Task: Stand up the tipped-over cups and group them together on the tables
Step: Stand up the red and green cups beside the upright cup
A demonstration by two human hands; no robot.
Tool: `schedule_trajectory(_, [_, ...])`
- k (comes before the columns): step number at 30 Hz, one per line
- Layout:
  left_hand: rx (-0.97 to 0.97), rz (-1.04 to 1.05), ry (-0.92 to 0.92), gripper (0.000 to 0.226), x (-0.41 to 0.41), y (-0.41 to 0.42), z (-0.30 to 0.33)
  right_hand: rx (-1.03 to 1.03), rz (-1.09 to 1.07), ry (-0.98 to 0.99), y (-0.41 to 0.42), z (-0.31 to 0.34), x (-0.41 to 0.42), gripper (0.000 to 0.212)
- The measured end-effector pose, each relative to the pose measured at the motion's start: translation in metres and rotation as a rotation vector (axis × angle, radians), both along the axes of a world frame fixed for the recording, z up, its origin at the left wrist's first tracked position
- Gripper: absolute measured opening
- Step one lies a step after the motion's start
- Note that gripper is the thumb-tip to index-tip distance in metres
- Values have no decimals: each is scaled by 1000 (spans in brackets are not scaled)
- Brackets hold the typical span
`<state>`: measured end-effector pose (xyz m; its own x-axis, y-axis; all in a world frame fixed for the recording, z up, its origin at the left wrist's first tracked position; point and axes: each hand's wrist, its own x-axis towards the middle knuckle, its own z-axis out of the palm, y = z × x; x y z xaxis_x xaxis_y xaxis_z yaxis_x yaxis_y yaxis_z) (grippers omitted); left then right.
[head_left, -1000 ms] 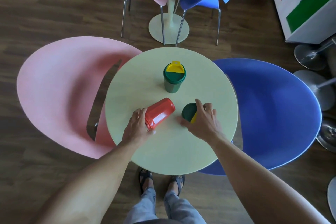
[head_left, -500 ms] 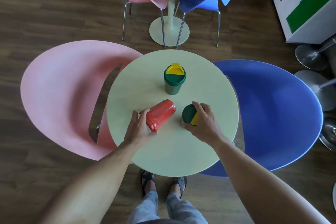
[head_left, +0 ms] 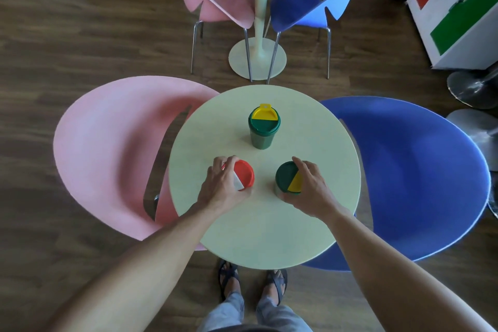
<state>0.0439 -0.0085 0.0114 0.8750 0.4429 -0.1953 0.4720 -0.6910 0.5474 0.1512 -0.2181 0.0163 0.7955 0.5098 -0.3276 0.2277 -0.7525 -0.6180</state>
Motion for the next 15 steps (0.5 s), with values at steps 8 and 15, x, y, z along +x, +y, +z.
schedule_trajectory(8, [-41,-113,38,98,-2,9,-1,-9,-98,69,0,9,4,91])
schedule_trajectory(15, [-111,5,32,95,12,-5,12,26,-167,40,16,11,-9,88])
